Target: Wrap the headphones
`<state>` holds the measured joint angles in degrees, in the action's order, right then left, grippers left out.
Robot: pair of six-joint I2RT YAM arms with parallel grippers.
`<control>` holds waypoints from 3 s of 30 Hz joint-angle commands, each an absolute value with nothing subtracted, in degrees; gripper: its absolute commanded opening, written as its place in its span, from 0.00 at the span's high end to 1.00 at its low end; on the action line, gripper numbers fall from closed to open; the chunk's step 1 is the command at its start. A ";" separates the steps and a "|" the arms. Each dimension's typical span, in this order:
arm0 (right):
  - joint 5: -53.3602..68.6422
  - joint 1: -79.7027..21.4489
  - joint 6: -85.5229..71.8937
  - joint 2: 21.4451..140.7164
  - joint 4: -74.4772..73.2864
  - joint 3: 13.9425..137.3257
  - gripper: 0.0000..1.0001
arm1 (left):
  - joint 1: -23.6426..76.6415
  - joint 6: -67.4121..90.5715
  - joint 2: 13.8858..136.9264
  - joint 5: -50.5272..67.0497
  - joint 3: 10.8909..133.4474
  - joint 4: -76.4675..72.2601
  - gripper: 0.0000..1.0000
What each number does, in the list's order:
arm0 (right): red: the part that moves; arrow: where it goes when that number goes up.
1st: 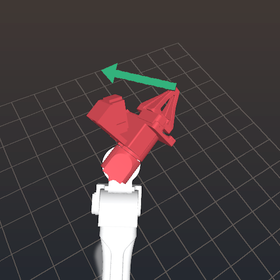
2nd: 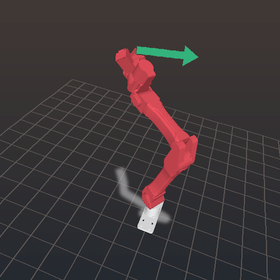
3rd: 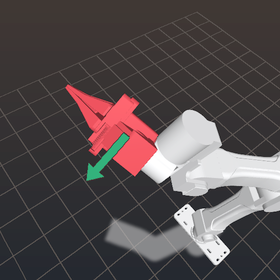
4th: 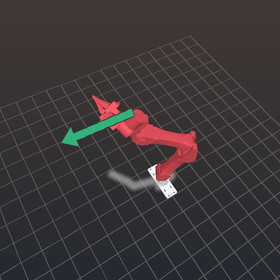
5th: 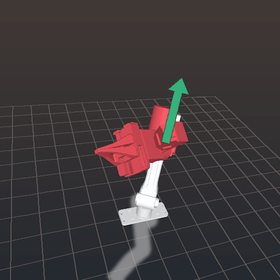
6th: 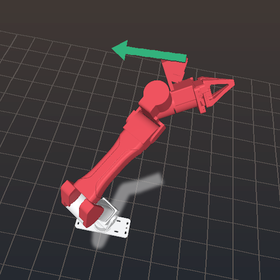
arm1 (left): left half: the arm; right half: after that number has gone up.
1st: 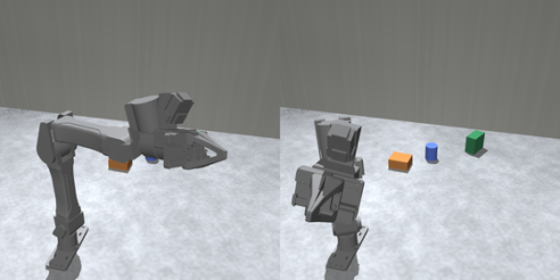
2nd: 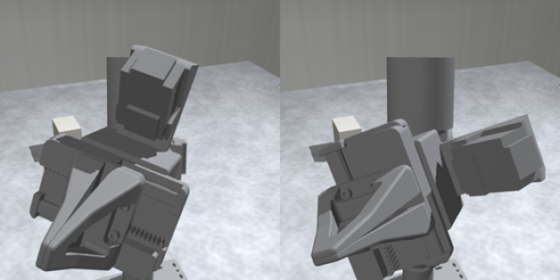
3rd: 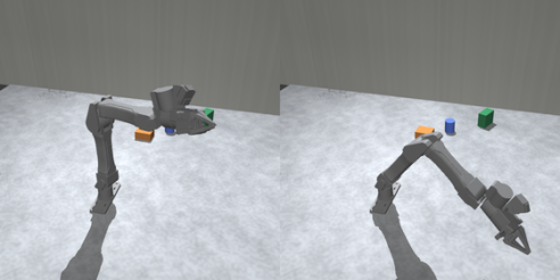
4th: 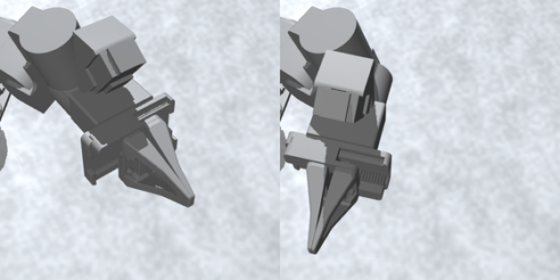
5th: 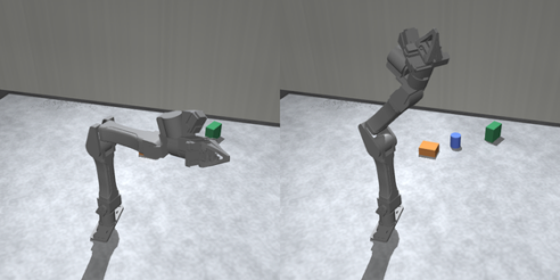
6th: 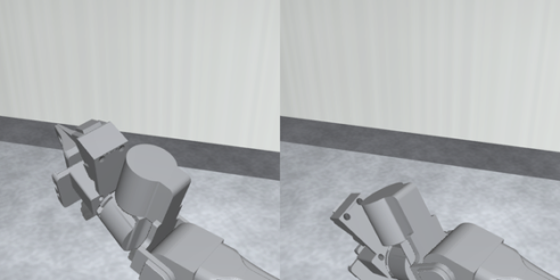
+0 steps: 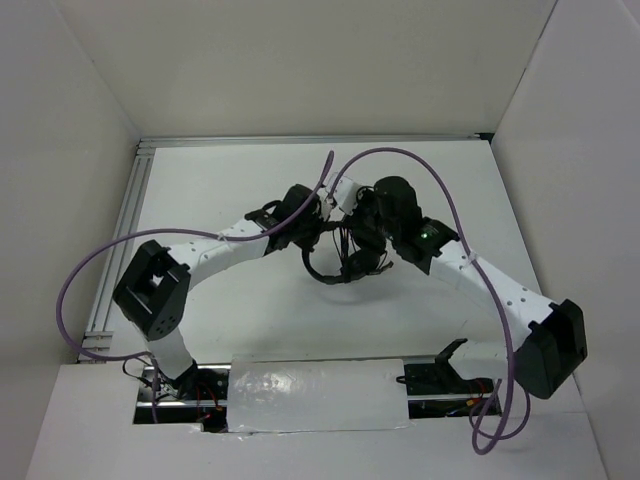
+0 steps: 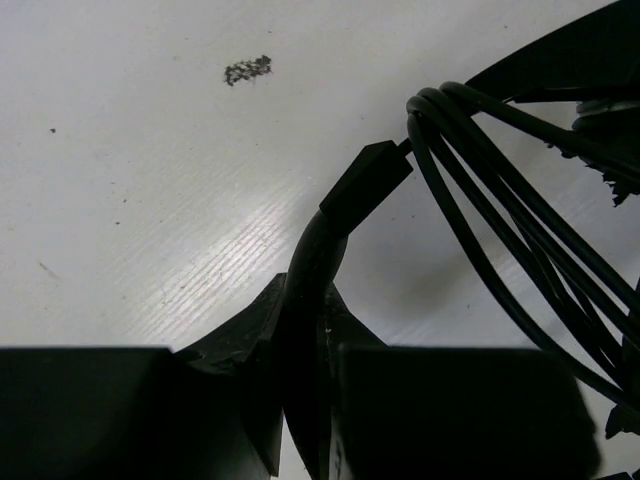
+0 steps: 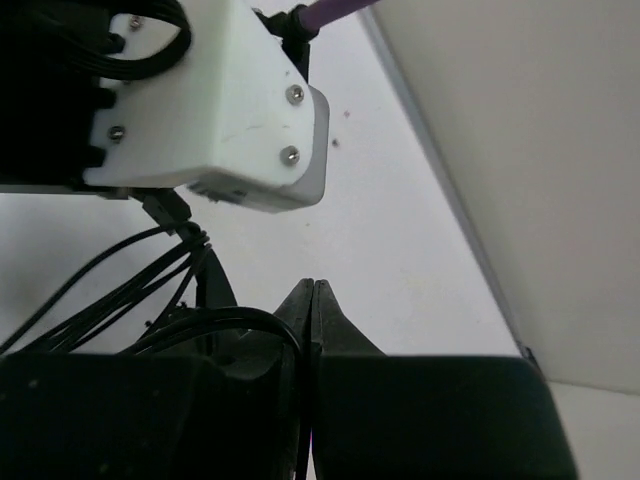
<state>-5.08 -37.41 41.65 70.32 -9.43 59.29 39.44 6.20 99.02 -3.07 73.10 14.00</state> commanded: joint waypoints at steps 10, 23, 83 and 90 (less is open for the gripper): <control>24.60 -23.83 41.13 79.45 -18.09 71.89 0.81 | 46.76 -5.09 89.91 2.29 64.60 4.75 1.00; 35.50 -18.55 40.43 90.52 -26.97 76.81 0.62 | 46.93 -5.63 84.64 4.13 63.98 4.13 1.00; 11.34 -3.34 -12.46 81.57 -11.24 64.16 0.00 | 9.32 19.33 107.31 0.26 92.80 21.44 1.00; 10.37 -1.14 -16.61 81.21 -16.60 65.56 0.00 | 0.72 23.11 115.91 0.27 103.69 25.22 1.00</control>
<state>12.10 -1.78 -13.45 81.97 -15.03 64.16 5.04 19.44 113.49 0.69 98.26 24.99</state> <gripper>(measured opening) 0.994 0.241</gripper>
